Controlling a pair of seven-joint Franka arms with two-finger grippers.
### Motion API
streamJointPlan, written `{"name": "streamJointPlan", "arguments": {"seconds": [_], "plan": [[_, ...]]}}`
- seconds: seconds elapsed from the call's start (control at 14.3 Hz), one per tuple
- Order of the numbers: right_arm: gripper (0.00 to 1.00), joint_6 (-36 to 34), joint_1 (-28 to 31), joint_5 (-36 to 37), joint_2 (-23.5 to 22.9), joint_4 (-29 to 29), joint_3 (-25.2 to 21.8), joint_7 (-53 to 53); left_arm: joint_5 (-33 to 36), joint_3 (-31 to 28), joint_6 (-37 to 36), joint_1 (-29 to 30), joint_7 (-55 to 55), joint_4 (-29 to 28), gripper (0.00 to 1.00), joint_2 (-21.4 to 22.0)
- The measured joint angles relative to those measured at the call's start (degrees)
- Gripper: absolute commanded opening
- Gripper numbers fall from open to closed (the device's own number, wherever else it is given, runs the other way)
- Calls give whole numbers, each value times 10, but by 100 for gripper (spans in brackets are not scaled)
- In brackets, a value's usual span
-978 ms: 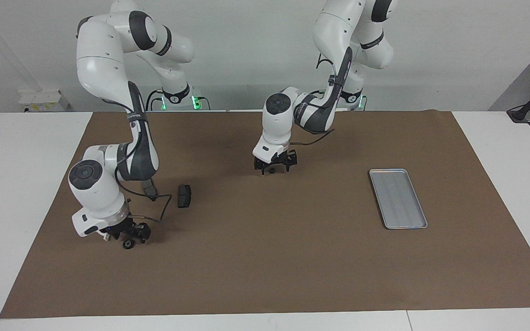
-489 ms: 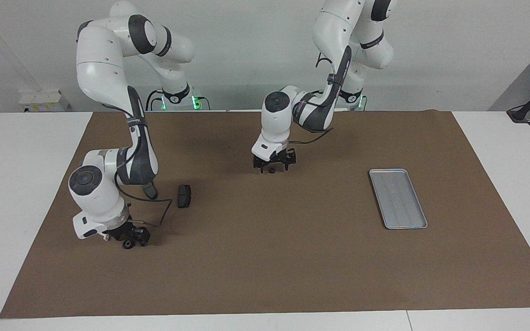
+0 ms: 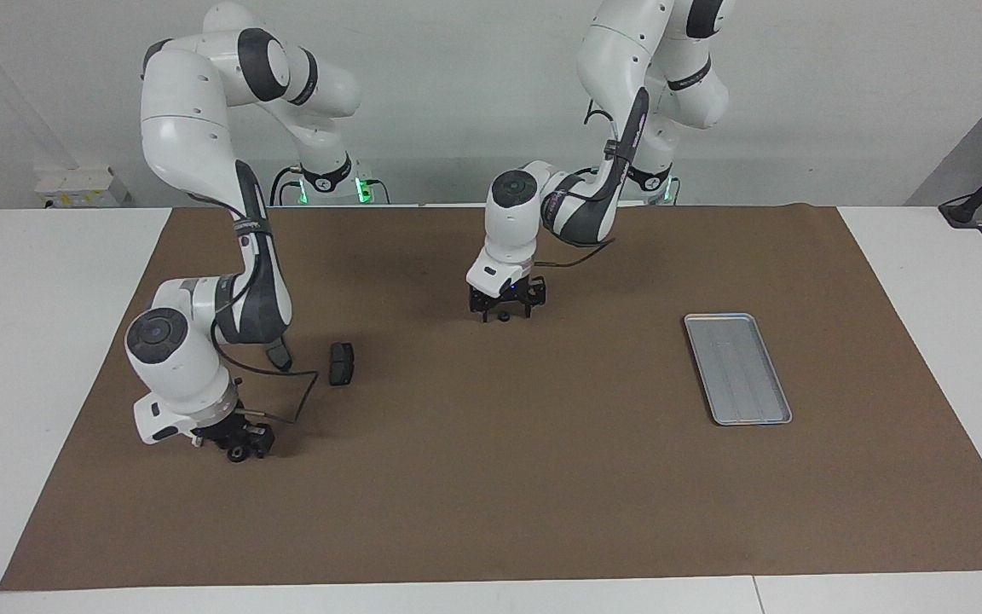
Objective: Pick bearing gear from pile to tray
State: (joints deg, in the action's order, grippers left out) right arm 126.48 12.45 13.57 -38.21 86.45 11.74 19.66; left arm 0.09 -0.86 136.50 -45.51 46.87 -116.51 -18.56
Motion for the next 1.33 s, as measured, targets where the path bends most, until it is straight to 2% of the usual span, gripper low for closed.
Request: {"name": "streamJointPlan", "arguments": {"seconds": [0.07,0.21,0.28,0.49,0.77,0.91,1.05,1.33], "plan": [[69,0,2,0,0,0,0,1,0,0,0,0,0,0,60,0],[62,0,6,0,0,0,0,1,0,-1,1,0,0,0,16,2],[61,0,7,0,0,0,0,1,0,-1,1,0,0,-1,0,5],[45,1,7,-7,0,-2,0,2,0,-2,0,0,0,-1,0,8],[0,8,8,-15,-1,-4,0,2,0,-6,0,0,1,0,0,8],[0,8,8,-19,-1,-4,0,2,0,-15,-12,5,-7,10,0,12],[0,8,8,-20,-1,-4,0,2,0,-19,-46,37,-46,27,0,31],[0,-5,7,-19,-1,-8,0,2,0,-24,-121,165,-192,35,0,94]]}}
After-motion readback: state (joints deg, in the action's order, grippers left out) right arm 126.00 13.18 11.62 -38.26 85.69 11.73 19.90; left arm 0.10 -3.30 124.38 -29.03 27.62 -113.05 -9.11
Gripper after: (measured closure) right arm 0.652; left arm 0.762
